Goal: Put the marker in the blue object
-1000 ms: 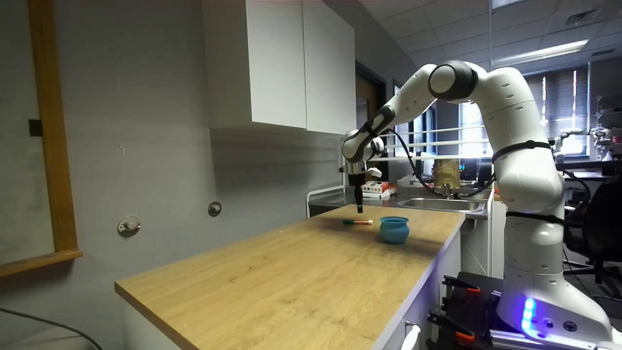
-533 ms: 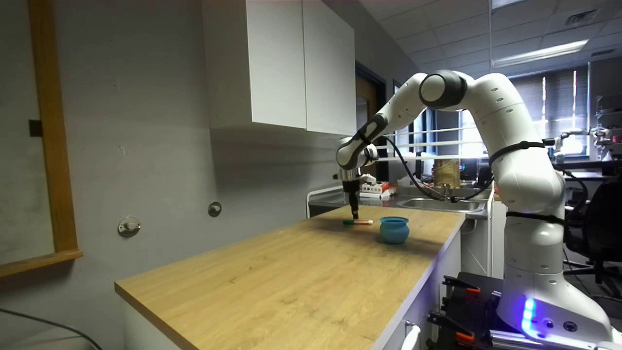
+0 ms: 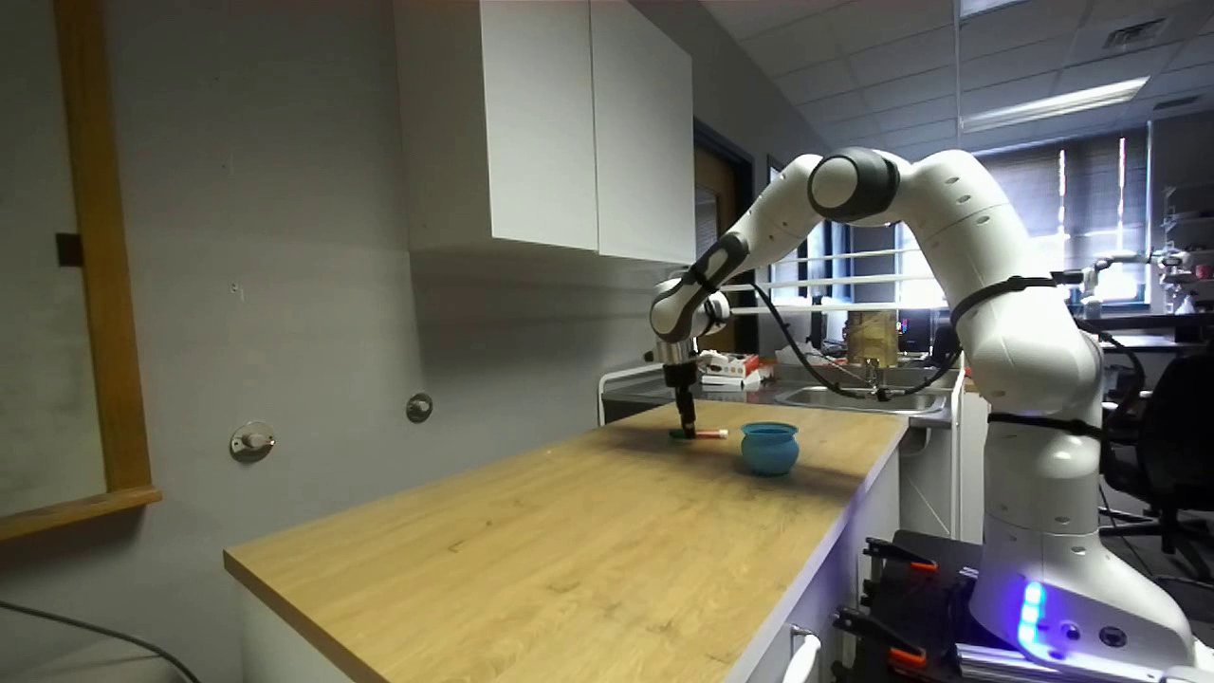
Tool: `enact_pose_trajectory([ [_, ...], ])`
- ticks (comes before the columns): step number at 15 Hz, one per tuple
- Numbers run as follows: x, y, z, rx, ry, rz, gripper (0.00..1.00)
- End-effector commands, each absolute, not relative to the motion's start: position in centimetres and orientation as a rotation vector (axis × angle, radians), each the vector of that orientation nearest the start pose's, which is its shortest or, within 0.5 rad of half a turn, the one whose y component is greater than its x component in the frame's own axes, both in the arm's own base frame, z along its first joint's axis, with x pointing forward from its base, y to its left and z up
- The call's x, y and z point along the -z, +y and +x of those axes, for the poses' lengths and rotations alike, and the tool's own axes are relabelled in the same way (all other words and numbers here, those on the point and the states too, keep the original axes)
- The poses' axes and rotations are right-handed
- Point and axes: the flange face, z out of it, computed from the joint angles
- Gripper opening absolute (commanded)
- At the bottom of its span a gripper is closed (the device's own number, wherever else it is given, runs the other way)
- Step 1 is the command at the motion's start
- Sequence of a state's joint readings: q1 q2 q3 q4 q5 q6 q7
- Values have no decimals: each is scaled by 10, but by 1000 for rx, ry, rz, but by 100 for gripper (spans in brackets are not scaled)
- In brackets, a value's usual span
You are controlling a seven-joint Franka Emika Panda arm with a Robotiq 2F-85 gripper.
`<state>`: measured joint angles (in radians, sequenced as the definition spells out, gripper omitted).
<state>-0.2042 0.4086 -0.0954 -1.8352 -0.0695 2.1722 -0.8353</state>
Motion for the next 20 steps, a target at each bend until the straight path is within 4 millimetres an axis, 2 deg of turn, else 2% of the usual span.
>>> enact_pose_trajectory([
  [1, -299, -197, 610, -191, -925, -3031, 67],
  [9, -308, -202, 609, -209, -916, -3075, 5],
  [10, -311, -202, 608, -208, -918, -3082, 3],
  [11, -315, -201, 607, -208, -896, -3104, 8],
  [13, -326, -199, 605, -201, -791, -3169, 8],
  [16, -358, -193, 596, -104, -522, -3247, 8],
  [20, -398, -180, 568, 24, -157, -3282, 8],
])
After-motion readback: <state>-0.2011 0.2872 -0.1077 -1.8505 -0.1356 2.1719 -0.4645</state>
